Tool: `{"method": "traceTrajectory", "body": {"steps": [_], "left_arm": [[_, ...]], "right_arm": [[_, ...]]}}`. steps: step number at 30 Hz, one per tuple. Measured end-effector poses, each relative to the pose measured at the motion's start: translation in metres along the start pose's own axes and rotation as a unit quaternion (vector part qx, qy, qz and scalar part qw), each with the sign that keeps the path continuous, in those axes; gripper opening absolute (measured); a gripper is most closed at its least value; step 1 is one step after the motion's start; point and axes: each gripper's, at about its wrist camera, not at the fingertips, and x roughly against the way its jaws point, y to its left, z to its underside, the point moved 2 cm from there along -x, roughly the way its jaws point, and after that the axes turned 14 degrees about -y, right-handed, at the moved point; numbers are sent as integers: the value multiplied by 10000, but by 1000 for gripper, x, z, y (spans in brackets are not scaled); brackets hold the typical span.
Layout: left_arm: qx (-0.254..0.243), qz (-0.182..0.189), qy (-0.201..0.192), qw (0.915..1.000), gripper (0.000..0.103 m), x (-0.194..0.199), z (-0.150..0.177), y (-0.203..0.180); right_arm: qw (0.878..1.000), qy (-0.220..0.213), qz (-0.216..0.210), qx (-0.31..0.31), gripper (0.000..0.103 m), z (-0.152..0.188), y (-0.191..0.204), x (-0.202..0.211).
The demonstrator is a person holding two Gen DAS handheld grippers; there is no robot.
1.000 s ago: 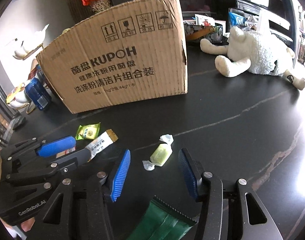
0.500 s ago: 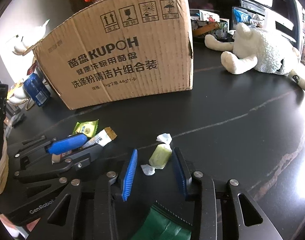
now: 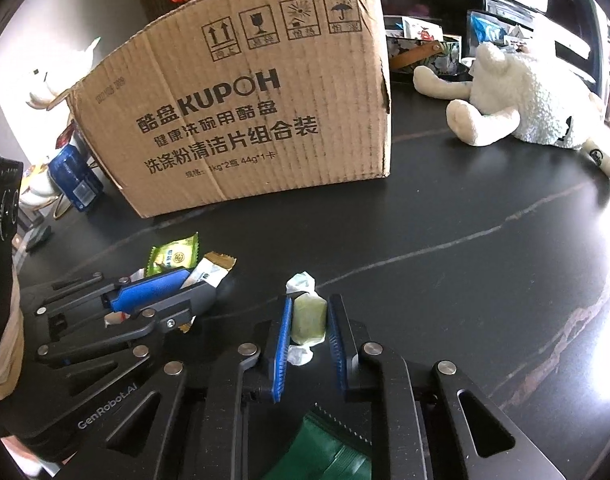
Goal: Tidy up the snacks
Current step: 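Grasp the gold-and-white wrapped bar with the left tool while the right tool grasps the pale green candy, then carry both snacks into the cardboard box and open both tools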
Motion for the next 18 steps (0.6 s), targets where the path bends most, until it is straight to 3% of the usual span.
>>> {"method": "traceTrajectory", "body": {"steps": [18], "left_arm": [[111,-223,-777,9967,19,91,-38,-3]], "right_arm": [[9967,-761,-267,130,20,-38,28,68]]}}
